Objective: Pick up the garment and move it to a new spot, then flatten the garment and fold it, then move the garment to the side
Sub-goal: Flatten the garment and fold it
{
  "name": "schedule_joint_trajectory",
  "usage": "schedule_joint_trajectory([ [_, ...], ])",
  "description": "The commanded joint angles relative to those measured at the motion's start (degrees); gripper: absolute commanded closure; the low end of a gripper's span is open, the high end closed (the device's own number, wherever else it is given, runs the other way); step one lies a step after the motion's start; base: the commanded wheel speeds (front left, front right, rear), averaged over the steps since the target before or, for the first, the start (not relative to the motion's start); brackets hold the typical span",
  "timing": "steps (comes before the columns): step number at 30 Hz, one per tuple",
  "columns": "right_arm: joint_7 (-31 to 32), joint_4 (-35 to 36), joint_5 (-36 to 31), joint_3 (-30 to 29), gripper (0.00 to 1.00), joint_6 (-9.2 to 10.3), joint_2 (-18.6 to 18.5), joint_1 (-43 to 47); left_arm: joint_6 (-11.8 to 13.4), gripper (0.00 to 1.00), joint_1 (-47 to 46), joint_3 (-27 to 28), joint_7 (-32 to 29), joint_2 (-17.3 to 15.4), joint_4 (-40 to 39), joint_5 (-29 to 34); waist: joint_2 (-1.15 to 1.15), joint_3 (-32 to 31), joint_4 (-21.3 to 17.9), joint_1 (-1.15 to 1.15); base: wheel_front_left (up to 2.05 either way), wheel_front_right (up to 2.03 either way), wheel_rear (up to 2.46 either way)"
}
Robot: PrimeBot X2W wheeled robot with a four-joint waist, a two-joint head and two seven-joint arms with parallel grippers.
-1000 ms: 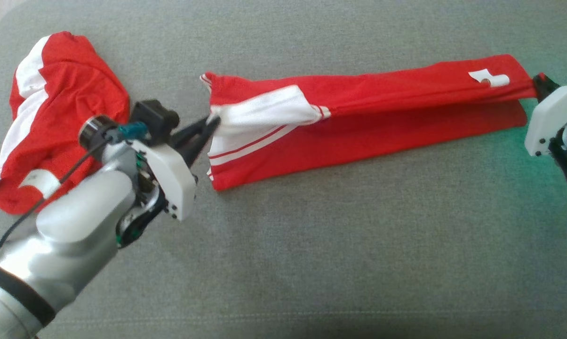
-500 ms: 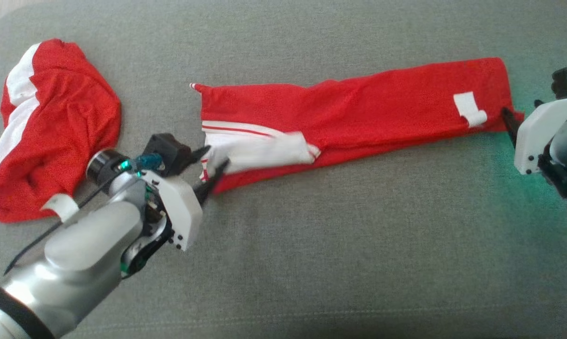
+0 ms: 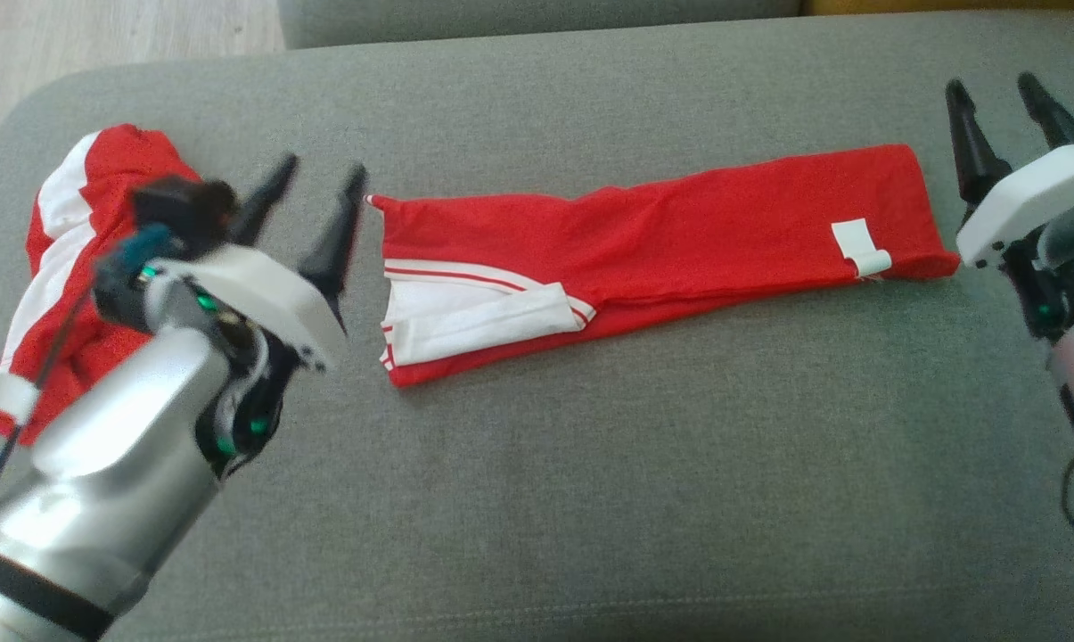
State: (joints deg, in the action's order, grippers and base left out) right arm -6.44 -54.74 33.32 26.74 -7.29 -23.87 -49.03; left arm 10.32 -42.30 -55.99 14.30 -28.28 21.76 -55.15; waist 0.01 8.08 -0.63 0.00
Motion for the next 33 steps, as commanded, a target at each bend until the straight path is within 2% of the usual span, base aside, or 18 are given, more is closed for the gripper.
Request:
schedule_joint_trajectory([
  [1,-2.7,2.1,0.4,-0.8,0.00,-0.20,0.3,1.0,1.0,0.00,-0.7,5.8,0.6,-0.9,-2.3,0.3,-0.01,-0.3,0.0,0.00,0.00,0.00,0.00],
  [5,-7.3,5.1,-0.8,-4.3,0.00,-0.20,3.0,3.3,2.7,0.00,5.5,19.4,0.7,2.3,-7.7,5.6,-0.01,-0.8,-0.1,0.00,0.00,0.00,0.00],
  [9,-8.4,9.1,-4.3,-8.6,0.00,-0.20,6.5,7.8,1.7,0.00,13.6,28.6,0.7,7.2,-10.8,12.8,-0.01,-1.3,-0.2,0.00,0.00,0.00,0.00],
  [15,-8.5,19.0,-13.0,-16.7,0.00,-0.20,12.6,18.4,-3.1,0.00,22.9,35.5,0.7,13.7,-10.1,21.7,-0.01,-2.1,-0.3,0.00,0.00,0.00,0.00],
  [16,-8.5,19.0,-13.0,-16.7,0.00,-0.20,12.6,18.4,-3.1,0.00,22.9,35.5,0.7,13.7,-10.1,21.7,-0.01,-2.1,-0.3,0.00,0.00,0.00,0.00],
  [22,-8.5,22.8,-18.8,-21.1,0.00,-0.20,16.9,24.2,-7.7,0.00,27.7,42.0,0.7,19.0,-11.0,29.6,-0.01,-1.6,-0.1,0.00,0.00,0.00,0.00],
  [29,-7.0,22.4,-21.9,-26.7,0.00,-0.20,18.2,23.1,-12.1,0.00,27.3,46.5,0.7,22.2,-10.5,34.4,-0.01,1.3,1.0,0.00,0.00,0.00,0.00],
  [31,-5.4,21.0,-22.8,-29.9,0.00,-0.20,18.3,21.8,-13.0,0.00,26.7,47.2,0.7,22.8,-10.2,35.2,-0.01,2.5,1.4,0.00,0.00,0.00,0.00],
  [33,-2.9,18.5,-23.5,-35.9,0.00,-0.20,18.6,18.9,-14.1,0.00,25.7,47.8,0.7,23.6,-9.8,36.3,-0.01,4.9,2.2,0.00,0.00,0.00,0.00],
])
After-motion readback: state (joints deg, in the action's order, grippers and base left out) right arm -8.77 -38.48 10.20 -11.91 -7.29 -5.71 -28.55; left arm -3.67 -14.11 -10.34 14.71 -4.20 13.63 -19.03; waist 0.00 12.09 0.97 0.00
